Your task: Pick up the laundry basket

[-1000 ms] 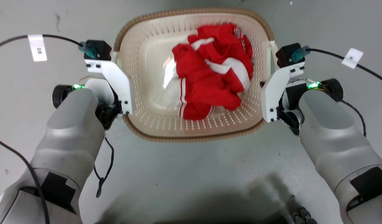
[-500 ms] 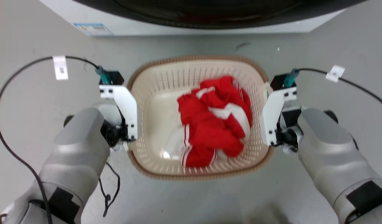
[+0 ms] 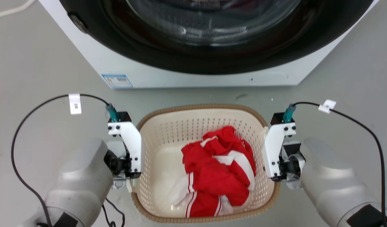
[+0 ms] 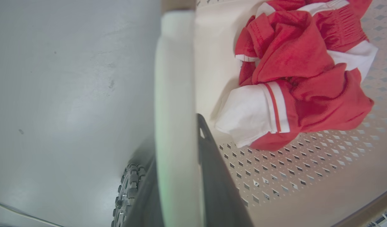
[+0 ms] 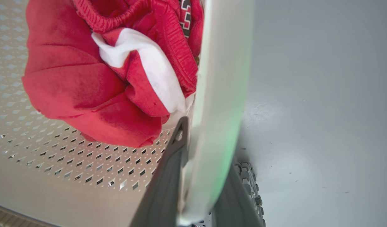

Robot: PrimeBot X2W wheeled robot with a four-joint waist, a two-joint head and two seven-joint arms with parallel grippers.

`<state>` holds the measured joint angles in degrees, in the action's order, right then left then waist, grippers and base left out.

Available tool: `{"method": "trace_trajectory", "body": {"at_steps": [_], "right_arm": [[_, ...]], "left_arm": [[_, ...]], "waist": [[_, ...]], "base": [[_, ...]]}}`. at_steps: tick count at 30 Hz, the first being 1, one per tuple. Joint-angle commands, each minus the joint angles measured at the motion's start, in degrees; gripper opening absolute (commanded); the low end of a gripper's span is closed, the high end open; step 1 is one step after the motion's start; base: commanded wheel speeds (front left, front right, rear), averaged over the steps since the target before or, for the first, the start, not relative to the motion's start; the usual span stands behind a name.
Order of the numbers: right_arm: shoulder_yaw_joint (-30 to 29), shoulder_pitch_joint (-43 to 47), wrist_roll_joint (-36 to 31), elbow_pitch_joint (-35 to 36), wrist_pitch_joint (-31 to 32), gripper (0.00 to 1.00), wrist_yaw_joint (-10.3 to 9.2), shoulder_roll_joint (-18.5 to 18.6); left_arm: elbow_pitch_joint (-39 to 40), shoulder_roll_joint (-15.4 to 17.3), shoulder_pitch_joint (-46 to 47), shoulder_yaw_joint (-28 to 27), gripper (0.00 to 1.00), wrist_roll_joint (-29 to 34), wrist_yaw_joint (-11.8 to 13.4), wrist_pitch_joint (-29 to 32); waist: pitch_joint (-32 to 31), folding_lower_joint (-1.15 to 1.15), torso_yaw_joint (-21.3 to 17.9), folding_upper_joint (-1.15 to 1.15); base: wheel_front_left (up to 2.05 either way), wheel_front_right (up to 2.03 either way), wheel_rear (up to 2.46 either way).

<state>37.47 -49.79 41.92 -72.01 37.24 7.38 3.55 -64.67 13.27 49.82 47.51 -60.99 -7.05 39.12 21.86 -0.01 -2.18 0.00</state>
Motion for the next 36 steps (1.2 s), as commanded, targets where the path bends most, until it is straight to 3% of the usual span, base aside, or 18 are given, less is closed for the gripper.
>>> {"method": "trace_trajectory", "body": {"at_steps": [1, 21, 36], "right_arm": [[0.29, 1.1, 0.64, 0.57, 0.42, 0.0, 0.21, -1.25], [2.97, 12.24, 4.56, -0.53, 4.59, 0.0, 0.25, -1.46], [3.37, 14.74, 5.86, -1.0, 4.39, 0.0, 0.44, -1.61]], "left_arm": [[0.84, -1.89, -0.9, 0.2, 0.0, -1.01, -0.76, 0.64], [-0.87, -4.71, -11.7, 3.1, 0.0, -7.09, -0.81, 4.45], [-1.56, -6.04, -14.14, 4.09, 0.0, -8.99, -0.88, 4.33]], "waist": [[-3.41, 0.01, 0.24, 0.0], [-20.87, 0.01, 0.76, 0.0], [-23.96, 0.01, 1.1, 0.0]], "base": [[0.0, 0.0, 0.0], [0.0, 0.0, 0.0], [0.0, 0.0, 0.0]]}}
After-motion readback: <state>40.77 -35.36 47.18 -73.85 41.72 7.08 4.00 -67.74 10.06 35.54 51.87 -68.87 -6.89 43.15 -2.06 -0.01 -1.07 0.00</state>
